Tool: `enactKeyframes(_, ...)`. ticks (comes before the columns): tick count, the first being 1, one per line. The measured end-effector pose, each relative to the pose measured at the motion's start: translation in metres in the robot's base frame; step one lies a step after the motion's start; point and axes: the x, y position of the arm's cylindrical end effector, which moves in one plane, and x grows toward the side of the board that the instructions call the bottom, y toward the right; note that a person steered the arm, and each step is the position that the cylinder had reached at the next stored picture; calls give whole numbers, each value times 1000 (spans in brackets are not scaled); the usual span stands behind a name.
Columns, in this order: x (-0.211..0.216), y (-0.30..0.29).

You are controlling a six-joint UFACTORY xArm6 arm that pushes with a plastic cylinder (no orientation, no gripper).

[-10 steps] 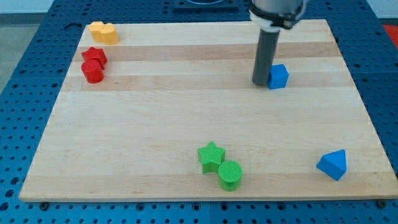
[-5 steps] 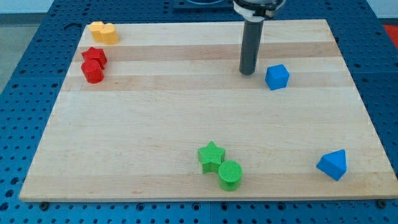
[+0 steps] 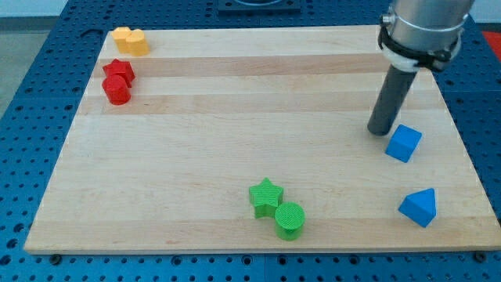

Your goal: Slide blue cube above the blue triangle

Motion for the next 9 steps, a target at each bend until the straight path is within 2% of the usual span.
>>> enactKeyframes(1,-16,5)
enactKeyframes(4,59,22)
enactKeyframes(7,62,21)
enactKeyframes(9,87,21)
